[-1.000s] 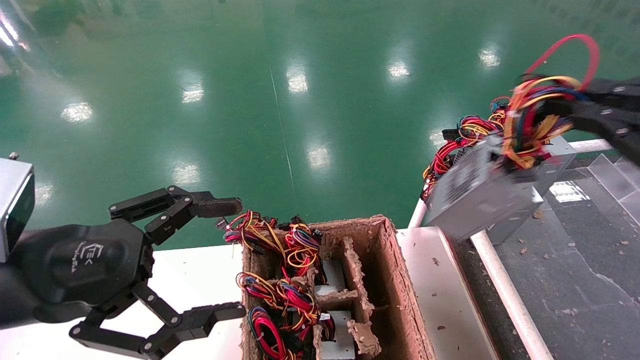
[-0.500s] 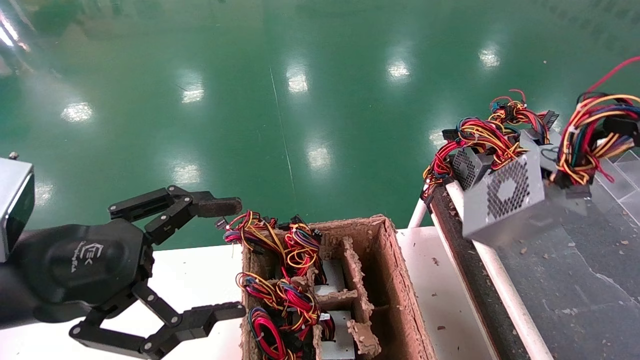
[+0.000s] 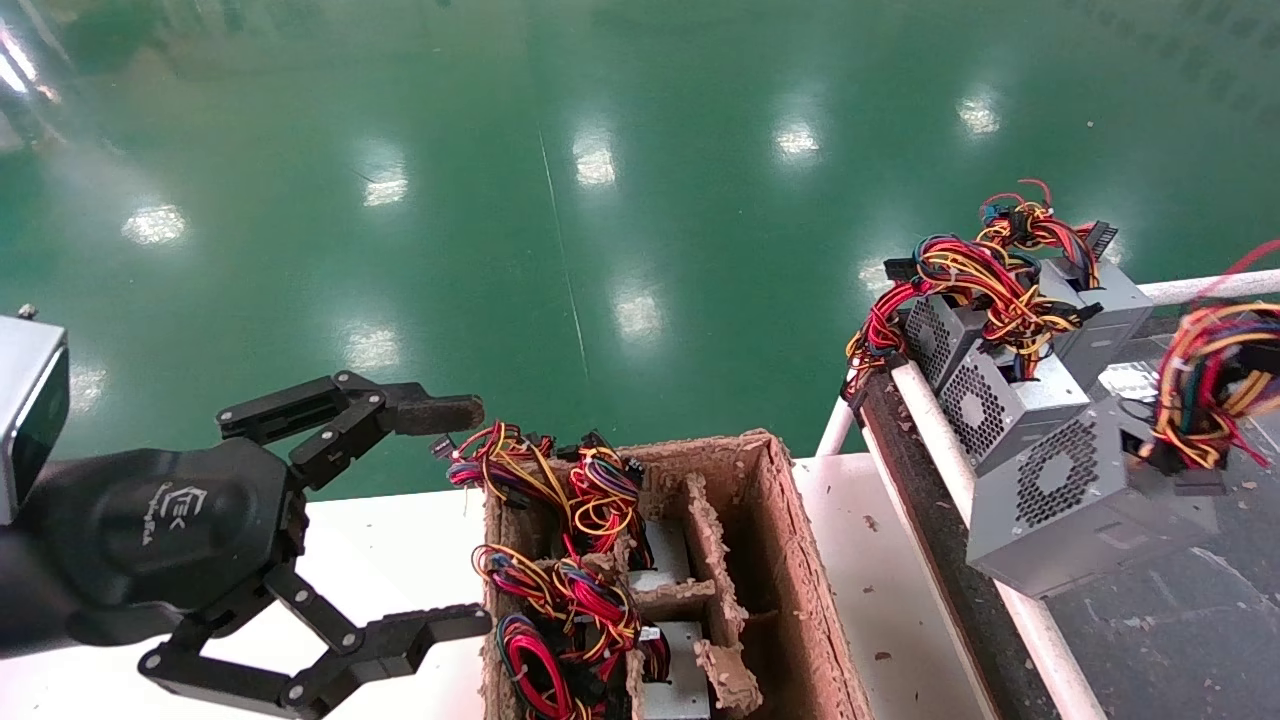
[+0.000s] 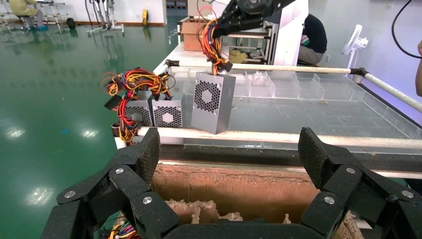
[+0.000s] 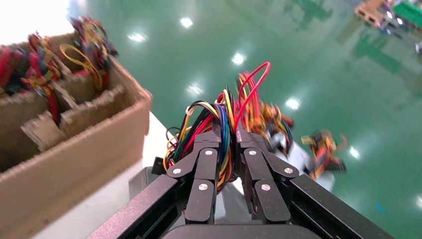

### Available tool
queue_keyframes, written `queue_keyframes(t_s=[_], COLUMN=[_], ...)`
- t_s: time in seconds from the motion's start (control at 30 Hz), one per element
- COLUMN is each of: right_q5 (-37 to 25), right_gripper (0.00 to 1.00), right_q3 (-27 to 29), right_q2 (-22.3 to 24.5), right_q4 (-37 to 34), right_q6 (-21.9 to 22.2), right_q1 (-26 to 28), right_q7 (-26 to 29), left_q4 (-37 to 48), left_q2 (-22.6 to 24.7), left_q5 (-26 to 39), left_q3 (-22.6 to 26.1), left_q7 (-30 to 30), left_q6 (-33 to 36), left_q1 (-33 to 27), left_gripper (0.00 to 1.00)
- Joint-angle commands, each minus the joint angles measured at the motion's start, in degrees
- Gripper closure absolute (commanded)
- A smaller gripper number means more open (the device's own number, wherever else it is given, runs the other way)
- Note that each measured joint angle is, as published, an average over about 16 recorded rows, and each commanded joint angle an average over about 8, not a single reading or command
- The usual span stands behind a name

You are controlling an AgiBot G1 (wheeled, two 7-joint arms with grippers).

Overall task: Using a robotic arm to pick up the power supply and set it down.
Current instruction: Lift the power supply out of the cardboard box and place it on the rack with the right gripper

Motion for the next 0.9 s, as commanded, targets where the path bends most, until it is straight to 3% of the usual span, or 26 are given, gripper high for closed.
queue_keyframes(t_s=[0.03, 0.4, 0.9], right_q5=[-0.2, -1.2, -5.9], right_gripper=[1.0, 1.0, 1.0], right_q3=[0.2, 2.1, 0.1], right_q2=[0.2, -0.2, -1.6], right_q4=[-1.5, -3.3, 7.5], right_q6=[-0.1, 3.7, 18.8], right_q1=[-1.2, -5.1, -7.0], right_q7=[-0.7, -3.2, 1.5], left_q4=[0.0, 0.0, 0.0], left_q2=[0.0, 0.0, 0.0], left_q5=[0.0, 0.0, 0.0], left_q3=[0.0, 0.0, 0.0], left_q7=[0.0, 0.0, 0.0], left_q6=[0.0, 0.0, 0.0], left_q1=[0.0, 0.0, 0.0], left_gripper=[0.0, 0.0, 0.0])
